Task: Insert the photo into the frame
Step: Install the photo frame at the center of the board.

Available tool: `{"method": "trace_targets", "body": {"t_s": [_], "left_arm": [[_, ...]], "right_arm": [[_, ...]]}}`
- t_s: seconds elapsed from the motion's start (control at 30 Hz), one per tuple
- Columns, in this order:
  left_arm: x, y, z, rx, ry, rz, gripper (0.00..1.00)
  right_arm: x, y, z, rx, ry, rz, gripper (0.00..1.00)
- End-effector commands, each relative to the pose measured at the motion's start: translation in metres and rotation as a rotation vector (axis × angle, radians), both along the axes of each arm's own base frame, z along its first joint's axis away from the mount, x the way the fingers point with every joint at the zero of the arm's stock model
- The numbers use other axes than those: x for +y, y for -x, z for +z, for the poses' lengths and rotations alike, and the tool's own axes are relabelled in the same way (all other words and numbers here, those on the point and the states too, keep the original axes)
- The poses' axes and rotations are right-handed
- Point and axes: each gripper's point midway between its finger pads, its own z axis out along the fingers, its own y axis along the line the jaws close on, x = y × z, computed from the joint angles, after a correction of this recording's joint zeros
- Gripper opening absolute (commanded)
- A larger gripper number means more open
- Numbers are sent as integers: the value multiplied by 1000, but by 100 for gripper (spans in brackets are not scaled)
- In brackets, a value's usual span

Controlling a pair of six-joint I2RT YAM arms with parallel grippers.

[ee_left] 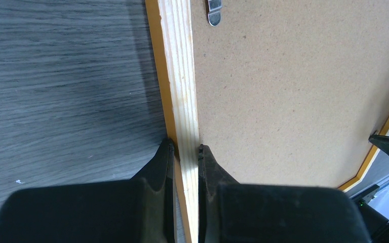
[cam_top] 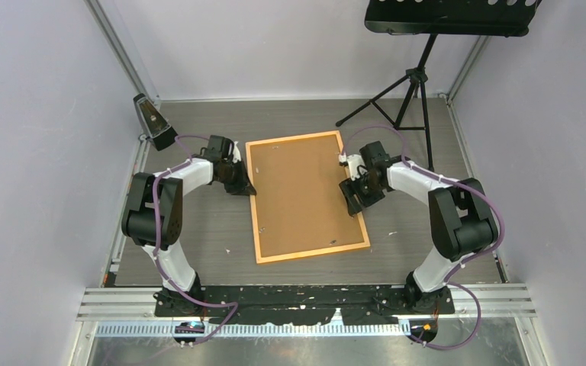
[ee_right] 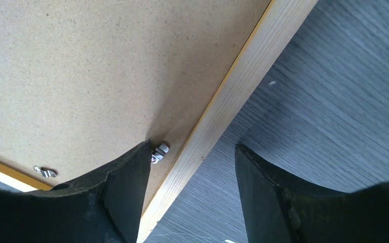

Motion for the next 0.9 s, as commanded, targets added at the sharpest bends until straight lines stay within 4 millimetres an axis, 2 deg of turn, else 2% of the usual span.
{"method": "trace_targets", "body": {"t_s": [0.0, 0.17, 0.47, 0.87], "left_arm": [[-4, 11, -2, 22, 13, -45, 0], [-3, 9, 1, 13, 11, -42, 0], [-1, 9, 0, 15, 12, -37, 0], [1, 9, 1, 14, 15, -30, 0]], "right_arm": [[-2, -7, 8, -69, 41, -12, 67], [-5, -7, 5, -70, 62, -10, 61], [-6, -8, 11, -88, 66, 11, 43], [-2, -1, 16, -82, 36, 71, 37]]}}
